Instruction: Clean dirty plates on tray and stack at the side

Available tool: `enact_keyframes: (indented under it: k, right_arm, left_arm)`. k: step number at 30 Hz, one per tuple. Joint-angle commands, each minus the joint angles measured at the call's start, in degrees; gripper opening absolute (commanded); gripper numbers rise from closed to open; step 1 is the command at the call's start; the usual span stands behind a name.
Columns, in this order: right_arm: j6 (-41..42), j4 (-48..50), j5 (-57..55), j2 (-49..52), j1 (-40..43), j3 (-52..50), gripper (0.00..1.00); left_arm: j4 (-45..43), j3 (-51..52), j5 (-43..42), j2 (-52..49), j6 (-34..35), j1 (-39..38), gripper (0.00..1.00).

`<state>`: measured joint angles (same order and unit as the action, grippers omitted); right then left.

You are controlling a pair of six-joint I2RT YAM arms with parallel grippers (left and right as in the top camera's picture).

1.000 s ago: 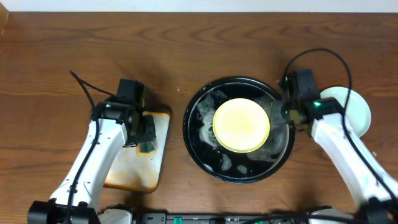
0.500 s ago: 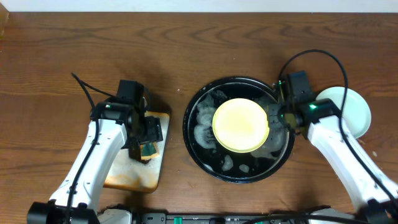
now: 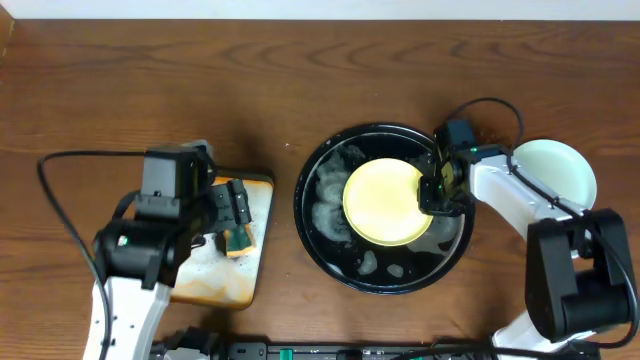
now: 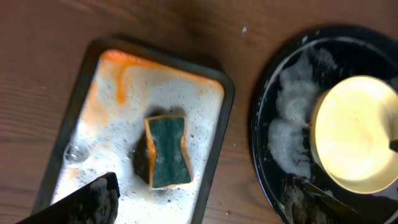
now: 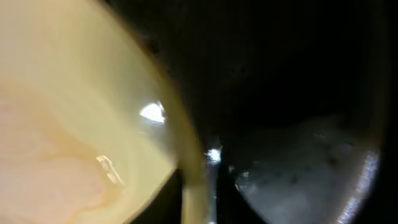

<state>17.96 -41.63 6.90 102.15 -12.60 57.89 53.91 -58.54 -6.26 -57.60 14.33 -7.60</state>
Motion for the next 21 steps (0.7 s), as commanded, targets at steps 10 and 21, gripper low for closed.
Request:
enact_keyframes:
  k: [10,21]
  right_arm:
    - [-3.0,0.7,-9.2,-9.0,0.4,0.7,0.01]
    - [-13.0,2.1,-30.0,-25.1,-7.7,0.7,0.01]
  left_arm:
    - [0.3,-1.1,1.8,1.4,-0.3,0.3,0.86]
    - [0.3,-1.1,1.8,1.4,-0.3,0.3,0.86]
